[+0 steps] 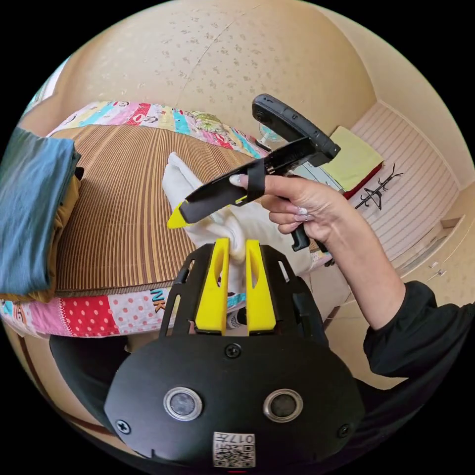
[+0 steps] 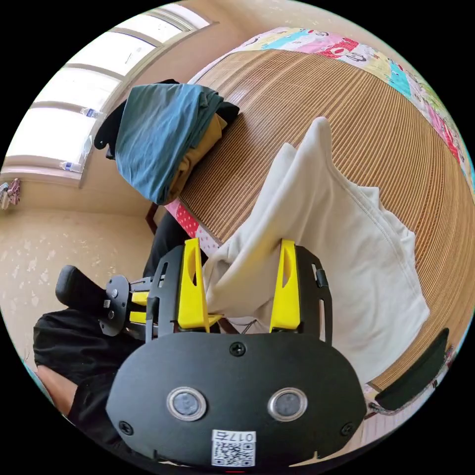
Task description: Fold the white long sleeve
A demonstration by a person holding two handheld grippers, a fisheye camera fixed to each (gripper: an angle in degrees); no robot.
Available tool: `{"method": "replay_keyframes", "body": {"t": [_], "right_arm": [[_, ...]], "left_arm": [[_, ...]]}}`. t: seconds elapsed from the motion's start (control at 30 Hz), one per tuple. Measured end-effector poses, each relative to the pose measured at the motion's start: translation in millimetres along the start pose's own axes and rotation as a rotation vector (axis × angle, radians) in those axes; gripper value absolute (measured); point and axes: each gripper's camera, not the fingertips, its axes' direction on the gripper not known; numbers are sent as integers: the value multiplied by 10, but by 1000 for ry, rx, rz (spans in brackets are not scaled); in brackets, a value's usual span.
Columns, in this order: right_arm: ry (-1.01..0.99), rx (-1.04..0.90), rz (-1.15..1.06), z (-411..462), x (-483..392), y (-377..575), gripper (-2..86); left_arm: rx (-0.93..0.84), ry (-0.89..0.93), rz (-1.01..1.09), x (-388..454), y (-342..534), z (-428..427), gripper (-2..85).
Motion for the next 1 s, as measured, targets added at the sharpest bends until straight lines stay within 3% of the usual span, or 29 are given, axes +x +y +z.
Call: {"method": "replay_keyframes", "body": {"t": [0.07, 0.13, 0.3, 0.37, 0.5, 0.57, 0.67, 0.73, 0.83, 1.0], "right_arm": [[93, -37, -25, 2, 11, 89, 169], [63, 34, -4, -147, 217, 289, 132], [-197, 412, 30, -675, 1115, 1546, 88], [-312, 628, 42, -798, 1609, 2493, 87], [-468, 867, 188, -583, 2469, 3829, 95], [-444, 896, 429, -323, 2961, 4439, 119], [-376, 963, 606, -238, 3237, 4942, 158], [-396, 996, 608, -256, 3317, 5007, 176], [-429, 898, 562, -227, 3466, 4735, 206], [-565, 754, 486, 10, 3658, 4231, 223]], "left_arm": [[-13, -10, 44, 188, -9, 114, 62], [-12, 12, 79, 270, 16, 157, 65], [18, 230, 29, 81, 114, 176, 76], [-98, 345, -26, -112, 81, 421, 84], [-220, 452, -91, -301, 41, 827, 85], [-236, 487, -121, -330, -17, 1034, 94], [-262, 503, -151, -302, -215, 1346, 125], [-250, 495, -172, -286, -410, 1542, 159], [-256, 509, -219, -281, -806, 1982, 187], [-459, 575, -270, -253, -1197, 2941, 190]]}}
